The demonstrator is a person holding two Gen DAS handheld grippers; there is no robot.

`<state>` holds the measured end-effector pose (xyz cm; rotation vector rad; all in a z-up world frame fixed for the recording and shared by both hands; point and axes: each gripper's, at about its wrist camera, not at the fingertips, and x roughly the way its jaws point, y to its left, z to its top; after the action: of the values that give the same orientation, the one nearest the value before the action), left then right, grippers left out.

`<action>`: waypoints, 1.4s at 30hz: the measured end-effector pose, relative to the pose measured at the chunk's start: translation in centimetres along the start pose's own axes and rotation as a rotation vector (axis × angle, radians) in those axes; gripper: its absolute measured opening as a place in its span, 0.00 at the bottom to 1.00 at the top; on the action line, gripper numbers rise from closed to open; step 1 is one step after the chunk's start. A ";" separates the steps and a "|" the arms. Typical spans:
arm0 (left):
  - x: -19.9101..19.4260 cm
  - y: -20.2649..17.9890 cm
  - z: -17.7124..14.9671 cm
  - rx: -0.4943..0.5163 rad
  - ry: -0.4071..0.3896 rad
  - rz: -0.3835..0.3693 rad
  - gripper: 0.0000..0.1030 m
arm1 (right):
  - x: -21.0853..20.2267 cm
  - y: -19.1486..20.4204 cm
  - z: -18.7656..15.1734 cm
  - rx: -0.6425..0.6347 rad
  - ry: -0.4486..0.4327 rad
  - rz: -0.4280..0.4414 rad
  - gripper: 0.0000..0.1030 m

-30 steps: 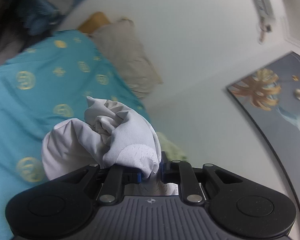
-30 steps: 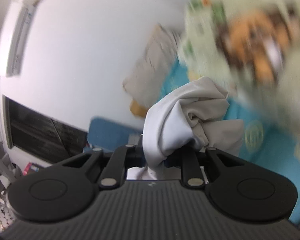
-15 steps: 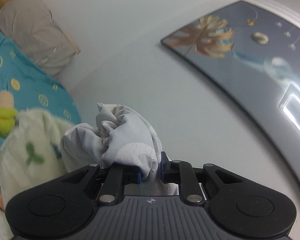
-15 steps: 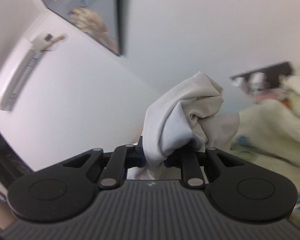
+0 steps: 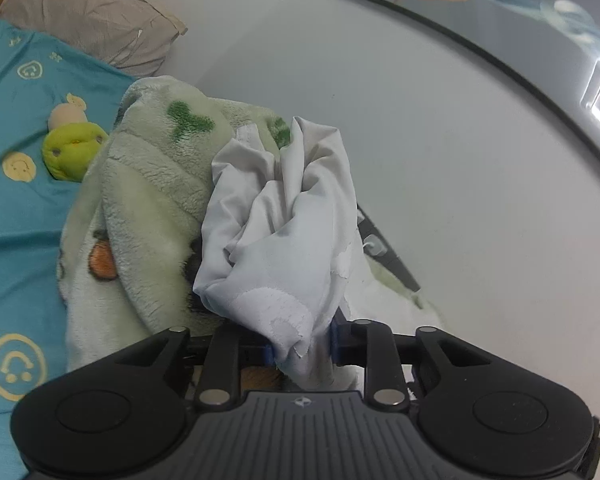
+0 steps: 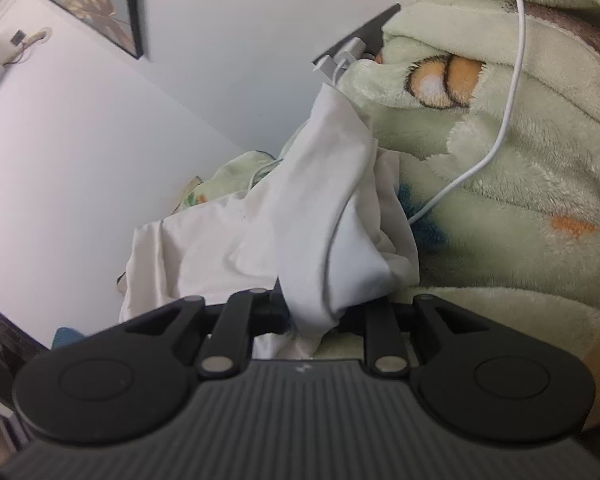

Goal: Fold clothes

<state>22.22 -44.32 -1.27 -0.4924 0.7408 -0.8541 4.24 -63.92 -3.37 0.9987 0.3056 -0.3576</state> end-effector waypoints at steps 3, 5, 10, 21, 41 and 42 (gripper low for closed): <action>-0.5 -1.2 1.3 0.069 0.009 0.047 0.45 | -0.4 0.7 0.9 0.038 0.041 -0.056 0.27; -1.3 -2.2 1.9 0.112 0.016 0.075 0.55 | -1.2 1.5 1.3 0.019 0.081 -0.102 0.27; -5.2 -5.5 2.5 0.242 -0.067 0.108 0.82 | -5.9 3.2 1.3 -0.045 0.090 -0.152 0.27; -16.6 -14.3 1.2 0.595 -0.240 0.191 1.00 | -18.7 9.2 0.0 -0.346 -0.073 -0.057 0.57; -30.2 -13.4 -8.4 0.663 -0.454 0.284 1.00 | -26.6 12.1 -13.0 -0.673 -0.296 0.006 0.86; -30.4 -13.2 -8.9 0.664 -0.451 0.290 1.00 | -26.4 12.1 -13.4 -0.670 -0.294 0.004 0.86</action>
<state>-4.29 -28.02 13.24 0.0277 0.0837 -0.6333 -15.55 -42.49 9.81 0.2823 0.1370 -0.3585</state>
